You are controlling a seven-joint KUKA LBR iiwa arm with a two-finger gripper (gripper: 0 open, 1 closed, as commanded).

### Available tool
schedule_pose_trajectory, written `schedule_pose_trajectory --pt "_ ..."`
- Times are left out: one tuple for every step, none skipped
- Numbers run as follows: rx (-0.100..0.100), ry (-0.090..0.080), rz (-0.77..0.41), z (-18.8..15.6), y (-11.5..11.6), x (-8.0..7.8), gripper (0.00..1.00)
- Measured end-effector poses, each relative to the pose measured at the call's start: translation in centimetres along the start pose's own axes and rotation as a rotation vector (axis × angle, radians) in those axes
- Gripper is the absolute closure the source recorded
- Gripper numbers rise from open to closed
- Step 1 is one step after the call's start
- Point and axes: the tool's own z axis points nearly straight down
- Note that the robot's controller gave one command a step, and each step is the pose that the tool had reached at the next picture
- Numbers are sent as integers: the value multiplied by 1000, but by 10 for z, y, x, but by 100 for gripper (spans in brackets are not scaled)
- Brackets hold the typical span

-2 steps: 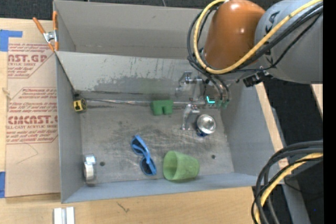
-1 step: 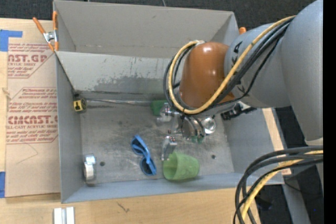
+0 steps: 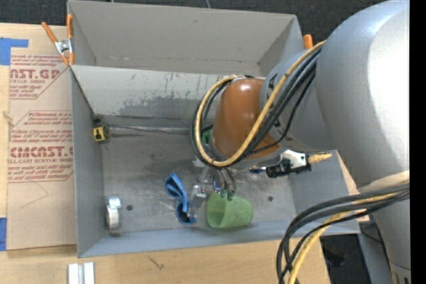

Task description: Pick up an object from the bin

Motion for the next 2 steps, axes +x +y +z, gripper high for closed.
schedule_pose_trajectory --pt "0 -6 102 1 25 15 0" --pt "1 7 194 3 83 -9 0"
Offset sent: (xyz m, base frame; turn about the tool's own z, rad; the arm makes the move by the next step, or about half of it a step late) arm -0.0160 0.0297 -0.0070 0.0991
